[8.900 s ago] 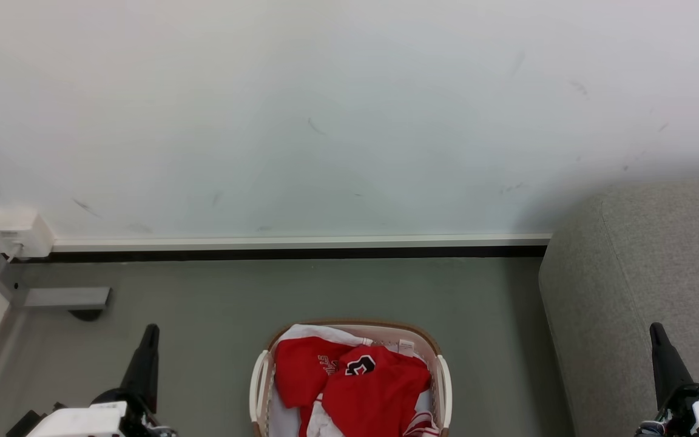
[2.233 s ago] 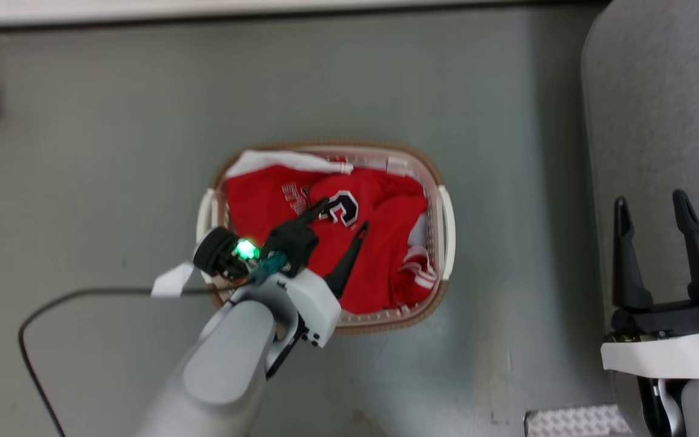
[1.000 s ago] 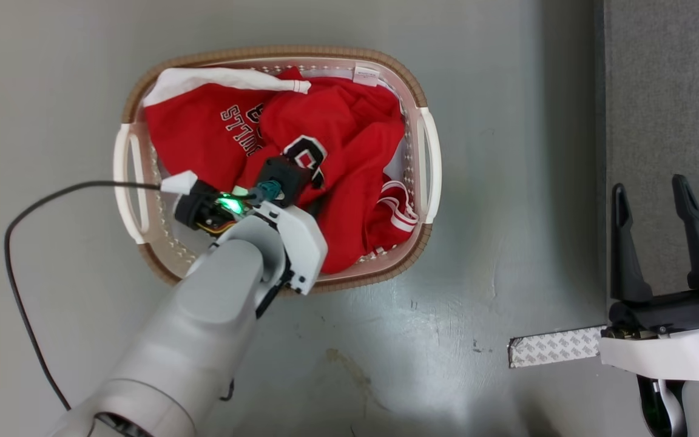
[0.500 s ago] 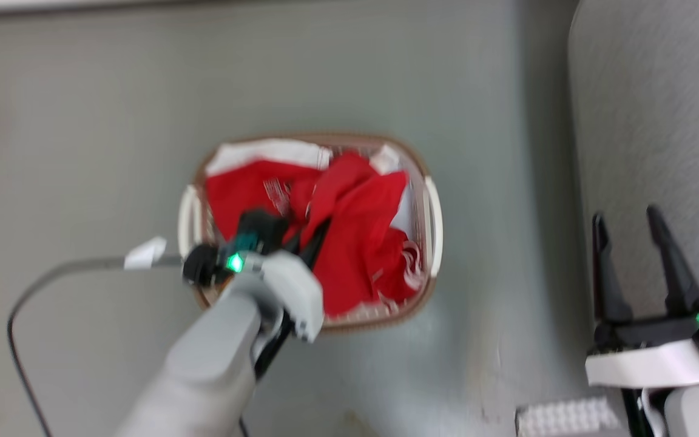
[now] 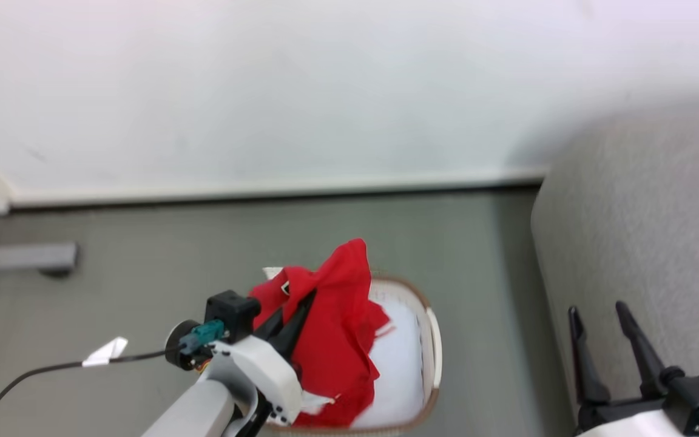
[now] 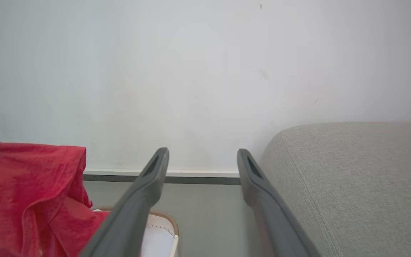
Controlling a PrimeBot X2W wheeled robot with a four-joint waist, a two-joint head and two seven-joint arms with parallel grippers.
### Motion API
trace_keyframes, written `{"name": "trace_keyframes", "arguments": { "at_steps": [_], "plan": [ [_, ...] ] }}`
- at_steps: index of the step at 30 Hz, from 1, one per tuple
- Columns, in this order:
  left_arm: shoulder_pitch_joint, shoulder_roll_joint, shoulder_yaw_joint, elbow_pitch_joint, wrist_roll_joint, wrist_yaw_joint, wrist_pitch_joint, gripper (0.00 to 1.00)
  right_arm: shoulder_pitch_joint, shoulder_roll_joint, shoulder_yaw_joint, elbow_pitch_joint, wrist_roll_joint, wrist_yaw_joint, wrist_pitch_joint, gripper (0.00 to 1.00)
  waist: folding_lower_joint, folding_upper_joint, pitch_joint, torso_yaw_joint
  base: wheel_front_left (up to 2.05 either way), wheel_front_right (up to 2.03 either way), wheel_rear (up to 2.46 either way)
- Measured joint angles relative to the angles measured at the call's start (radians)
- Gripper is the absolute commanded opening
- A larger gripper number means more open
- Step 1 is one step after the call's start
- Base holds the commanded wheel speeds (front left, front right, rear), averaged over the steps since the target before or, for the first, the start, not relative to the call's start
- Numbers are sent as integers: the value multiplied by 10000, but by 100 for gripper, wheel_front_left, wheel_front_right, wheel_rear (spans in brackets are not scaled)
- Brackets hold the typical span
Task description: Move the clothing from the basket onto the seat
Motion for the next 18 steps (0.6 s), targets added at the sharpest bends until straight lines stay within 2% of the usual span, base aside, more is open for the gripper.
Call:
{"name": "trace_keyframes", "arguments": {
  "at_steps": [6, 10, 13, 18],
  "plan": [
    [843, 771, -165, -2176, -2, 318, 924, 0, 277, -2, 600, -27, -140, 0, 0, 100, -1, 0, -1365, 110, 0, 0, 0],
    [1119, 1407, -222, -3672, 40, 568, 1597, 0, -56, -180, 1417, -136, -405, 0, 0, 100, 0, 0, -1857, 159, 0, 0, 0],
    [1297, 1866, -385, -4579, 180, 587, 2104, 0, -528, -838, 2527, -165, -408, 0, 0, 100, 1, 1, -2012, 172, 0, 0, 0],
    [1457, 2556, -679, -5641, 399, 539, 2861, 0, -1674, -2416, 5158, 8, -117, 0, 6, 100, 4, 0, -2121, 142, 0, 0, 0]
  ]
}}
